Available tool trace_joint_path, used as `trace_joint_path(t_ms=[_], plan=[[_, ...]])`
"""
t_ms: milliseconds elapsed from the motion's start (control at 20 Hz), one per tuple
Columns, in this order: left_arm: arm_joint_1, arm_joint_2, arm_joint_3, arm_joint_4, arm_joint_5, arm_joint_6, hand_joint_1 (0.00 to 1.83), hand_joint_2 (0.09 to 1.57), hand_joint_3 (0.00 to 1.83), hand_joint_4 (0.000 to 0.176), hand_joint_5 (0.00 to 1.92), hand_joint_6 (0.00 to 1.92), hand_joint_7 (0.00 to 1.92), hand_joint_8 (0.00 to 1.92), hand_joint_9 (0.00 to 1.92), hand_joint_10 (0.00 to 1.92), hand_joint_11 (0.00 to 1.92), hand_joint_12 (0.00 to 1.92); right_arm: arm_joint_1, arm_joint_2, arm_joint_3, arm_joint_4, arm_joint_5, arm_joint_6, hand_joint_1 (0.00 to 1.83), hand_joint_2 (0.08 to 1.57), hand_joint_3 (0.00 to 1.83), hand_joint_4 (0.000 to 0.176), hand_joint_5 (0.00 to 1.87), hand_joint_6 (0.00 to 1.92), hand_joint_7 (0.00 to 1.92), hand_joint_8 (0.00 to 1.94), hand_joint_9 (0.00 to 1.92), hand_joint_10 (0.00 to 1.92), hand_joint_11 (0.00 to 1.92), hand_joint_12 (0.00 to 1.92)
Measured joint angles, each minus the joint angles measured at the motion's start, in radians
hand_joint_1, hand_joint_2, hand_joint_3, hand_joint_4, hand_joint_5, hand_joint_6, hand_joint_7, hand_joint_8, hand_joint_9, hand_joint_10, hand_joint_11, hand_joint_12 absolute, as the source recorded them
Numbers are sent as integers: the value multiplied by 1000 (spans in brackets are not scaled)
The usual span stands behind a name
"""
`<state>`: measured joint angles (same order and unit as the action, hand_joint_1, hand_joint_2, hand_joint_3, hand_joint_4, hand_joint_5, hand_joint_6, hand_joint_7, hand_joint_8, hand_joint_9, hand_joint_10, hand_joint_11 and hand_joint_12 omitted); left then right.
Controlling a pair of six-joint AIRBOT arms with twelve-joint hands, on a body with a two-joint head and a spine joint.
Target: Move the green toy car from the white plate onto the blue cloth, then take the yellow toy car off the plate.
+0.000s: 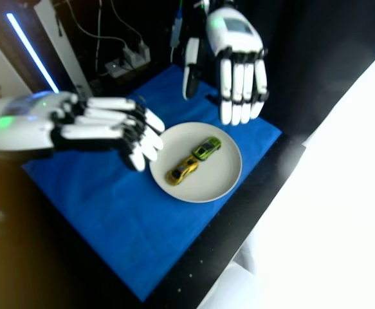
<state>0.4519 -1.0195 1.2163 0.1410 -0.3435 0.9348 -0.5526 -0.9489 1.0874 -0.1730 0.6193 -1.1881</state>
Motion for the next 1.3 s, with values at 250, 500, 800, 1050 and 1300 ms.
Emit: trace_joint_path(t_ms=[250,500,800,1050,1300], plan=[[-11,-80,53,19,51,2,856,893,3,0,496,55,236,2,54,205,0,799,0,0,2,3,2,0,971,1017,72,0,611,792,605,1101,535,1469,427,1916],[-11,-133,104,19,96,19,917,908,1,0,642,29,689,85,353,806,0,1638,0,-2,2,4,4,0,1057,1064,43,0,574,918,666,1000,573,1344,433,1900],[-11,-177,140,-60,137,118,1113,936,1,0,719,37,629,1295,644,1552,544,1895,0,-5,0,4,4,1,1014,1105,34,0,536,1026,671,1117,586,1482,489,1921],[-5,-189,154,-125,161,163,1139,946,1,0,726,35,536,984,506,1303,403,1793,0,-5,-1,4,3,1,1110,1116,20,0,500,1077,705,1102,648,1440,555,1899],[10,-205,174,-144,166,166,1137,938,0,0,735,29,572,656,451,1048,284,1642,0,-5,-3,4,3,1,1174,1106,5,0,446,1080,665,1149,594,1481,498,1921]])
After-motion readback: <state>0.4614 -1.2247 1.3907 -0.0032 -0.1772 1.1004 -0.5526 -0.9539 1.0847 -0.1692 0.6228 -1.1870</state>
